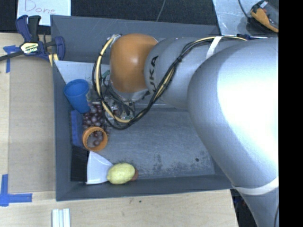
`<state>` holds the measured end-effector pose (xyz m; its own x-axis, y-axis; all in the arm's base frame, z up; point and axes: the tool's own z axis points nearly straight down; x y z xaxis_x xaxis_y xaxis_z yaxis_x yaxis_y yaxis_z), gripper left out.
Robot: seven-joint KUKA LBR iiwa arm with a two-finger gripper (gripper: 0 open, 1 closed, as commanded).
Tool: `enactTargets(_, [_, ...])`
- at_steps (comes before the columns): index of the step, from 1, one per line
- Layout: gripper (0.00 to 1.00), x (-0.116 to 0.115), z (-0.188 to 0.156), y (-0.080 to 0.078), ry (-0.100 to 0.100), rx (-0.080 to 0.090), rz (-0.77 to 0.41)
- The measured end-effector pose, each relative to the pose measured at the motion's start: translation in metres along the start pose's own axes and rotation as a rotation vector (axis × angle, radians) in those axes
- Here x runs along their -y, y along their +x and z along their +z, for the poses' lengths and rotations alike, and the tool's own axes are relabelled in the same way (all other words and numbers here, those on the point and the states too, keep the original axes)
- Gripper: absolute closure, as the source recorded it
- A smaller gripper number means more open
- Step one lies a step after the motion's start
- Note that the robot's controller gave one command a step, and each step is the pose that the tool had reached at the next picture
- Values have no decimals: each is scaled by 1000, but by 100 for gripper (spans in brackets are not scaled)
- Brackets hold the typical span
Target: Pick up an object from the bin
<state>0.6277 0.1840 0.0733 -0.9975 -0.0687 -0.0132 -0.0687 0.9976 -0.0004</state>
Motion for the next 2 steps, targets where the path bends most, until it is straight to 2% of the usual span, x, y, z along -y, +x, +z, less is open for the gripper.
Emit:
enactTargets(1, [100, 0, -15, 1, 1, -4, 0])
enactTargets(2, [100, 1, -56, 2, 1, -7, 0])
